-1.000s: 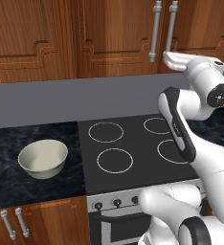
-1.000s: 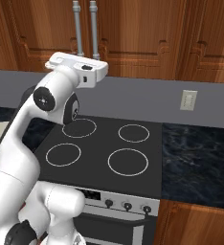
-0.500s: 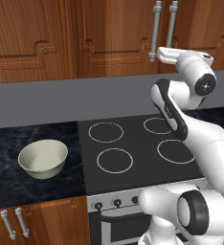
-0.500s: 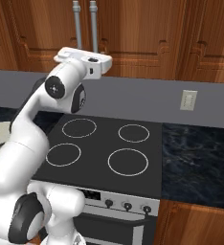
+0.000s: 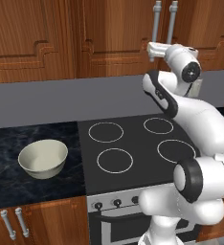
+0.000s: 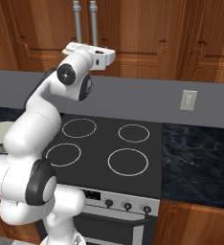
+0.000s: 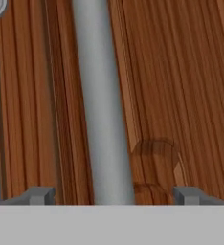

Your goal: Open the cabinet. Pick the orange and peach from the cabinet and place them into the bowl. Then close the cabinet.

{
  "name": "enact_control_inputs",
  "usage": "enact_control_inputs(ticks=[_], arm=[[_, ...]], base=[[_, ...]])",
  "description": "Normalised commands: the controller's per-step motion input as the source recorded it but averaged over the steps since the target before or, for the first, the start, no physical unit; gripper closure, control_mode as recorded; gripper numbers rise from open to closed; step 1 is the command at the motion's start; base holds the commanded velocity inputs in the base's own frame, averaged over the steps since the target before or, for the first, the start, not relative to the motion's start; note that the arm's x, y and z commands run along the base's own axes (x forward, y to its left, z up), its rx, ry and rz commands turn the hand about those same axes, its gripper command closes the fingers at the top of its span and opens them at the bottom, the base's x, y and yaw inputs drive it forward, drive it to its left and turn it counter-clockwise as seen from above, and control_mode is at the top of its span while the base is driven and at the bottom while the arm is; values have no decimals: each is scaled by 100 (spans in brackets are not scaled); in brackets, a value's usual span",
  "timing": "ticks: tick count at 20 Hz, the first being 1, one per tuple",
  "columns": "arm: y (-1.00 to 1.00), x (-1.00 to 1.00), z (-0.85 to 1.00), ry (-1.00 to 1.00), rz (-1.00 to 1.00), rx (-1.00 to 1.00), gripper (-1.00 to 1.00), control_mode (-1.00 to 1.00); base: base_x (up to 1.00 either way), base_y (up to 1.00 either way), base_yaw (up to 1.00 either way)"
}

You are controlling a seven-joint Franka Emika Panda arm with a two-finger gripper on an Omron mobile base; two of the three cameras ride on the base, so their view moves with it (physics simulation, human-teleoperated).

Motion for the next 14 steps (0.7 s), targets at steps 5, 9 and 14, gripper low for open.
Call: enact_control_inputs(ticks=[5, 9, 14], arm=[[-7, 96, -8, 12, 2, 3, -100, -100], [-26, 97, -34, 10, 2, 0, -100, -100], [-2, 66, -40, 8, 0, 0, 100, -100]], base=[[0, 0, 0], [0, 0, 0], [0, 0, 0]])
